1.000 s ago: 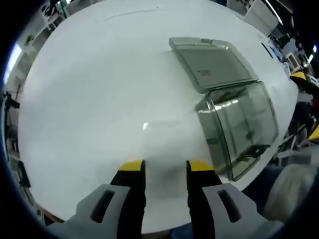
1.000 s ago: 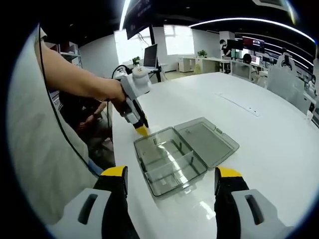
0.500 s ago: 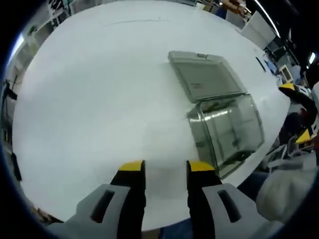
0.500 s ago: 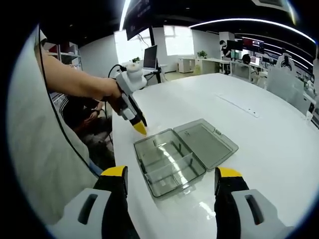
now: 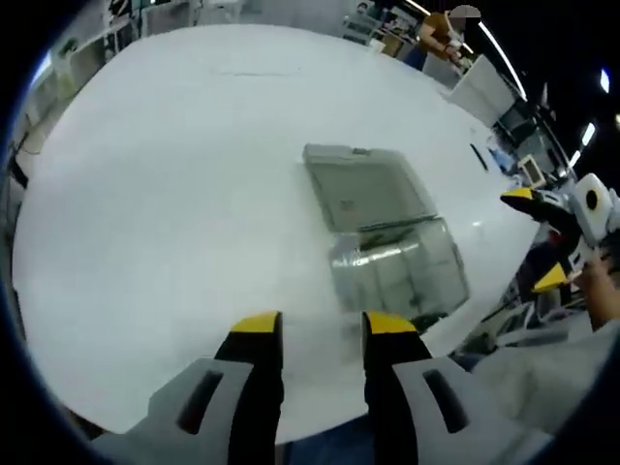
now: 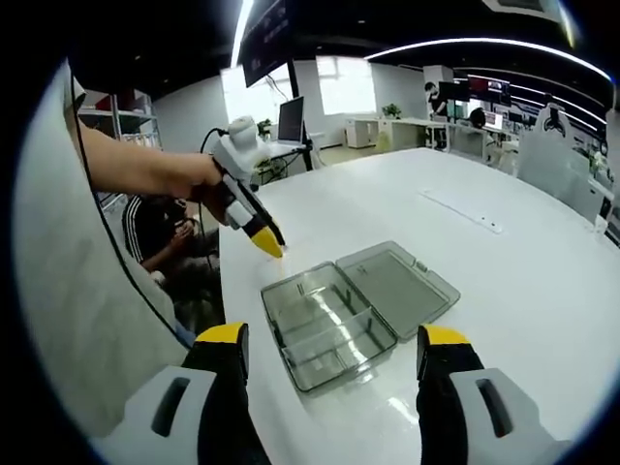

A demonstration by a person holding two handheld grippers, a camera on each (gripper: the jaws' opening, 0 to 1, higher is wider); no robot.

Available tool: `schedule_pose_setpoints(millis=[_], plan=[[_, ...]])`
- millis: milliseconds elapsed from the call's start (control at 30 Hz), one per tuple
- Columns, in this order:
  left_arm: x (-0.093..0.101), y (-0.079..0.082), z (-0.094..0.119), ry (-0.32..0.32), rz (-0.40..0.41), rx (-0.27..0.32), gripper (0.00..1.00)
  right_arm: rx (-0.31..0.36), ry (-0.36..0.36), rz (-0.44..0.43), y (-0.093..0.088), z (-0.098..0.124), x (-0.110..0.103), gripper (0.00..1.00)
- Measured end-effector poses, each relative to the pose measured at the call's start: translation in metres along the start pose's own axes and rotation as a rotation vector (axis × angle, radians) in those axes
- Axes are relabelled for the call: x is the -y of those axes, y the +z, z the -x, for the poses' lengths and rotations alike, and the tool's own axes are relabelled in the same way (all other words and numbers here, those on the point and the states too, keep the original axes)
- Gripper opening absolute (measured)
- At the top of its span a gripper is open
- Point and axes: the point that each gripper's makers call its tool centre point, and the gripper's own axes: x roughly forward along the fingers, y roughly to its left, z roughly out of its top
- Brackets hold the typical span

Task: Insert the divider into the dual guide fixture by aligning both edges with the guide slots and pushing it downward to the bottom, including one-sided entry, uneven engagement, binding, and posture correction.

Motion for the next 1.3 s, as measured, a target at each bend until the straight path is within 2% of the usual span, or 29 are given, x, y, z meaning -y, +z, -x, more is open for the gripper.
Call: schedule_pose_setpoints(millis=[300, 500, 700, 967, 1167, 1233, 1300], plan=[[0.019, 0.012, 0.012, -0.085, 0.030, 0.065, 0.29, 0.023, 0.010, -0.024, 0.005, 0.002, 0.002, 0.68], [0.027, 0.018, 0.016, -0.114, 0.029, 0.089, 0.29, 0.040, 0.018, -0.044, 0.009, 0.003, 0.003, 0.68], [0.040, 0.028, 0.020, -0.175, 0.048, 0.122, 0.29, 0.053, 0.029, -0.061, 0.012, 0.003, 0.004, 0.68], [0.062, 0.042, 0.028, -0.289, 0.078, 0.168, 0.29, 0.100, 0.048, -0.105, 0.022, 0.006, 0.007, 0.66], [0.078, 0.045, 0.030, -0.364, 0.089, 0.184, 0.29, 0.140, 0.077, -0.145, 0.030, 0.010, 0.007, 0.65], [0.079, 0.044, 0.029, -0.376, 0.094, 0.183, 0.29, 0.167, 0.096, -0.168, 0.034, 0.011, 0.005, 0.65], [0.082, 0.044, 0.029, -0.385, 0.096, 0.186, 0.29, 0.166, 0.097, -0.172, 0.034, 0.012, 0.006, 0.64]])
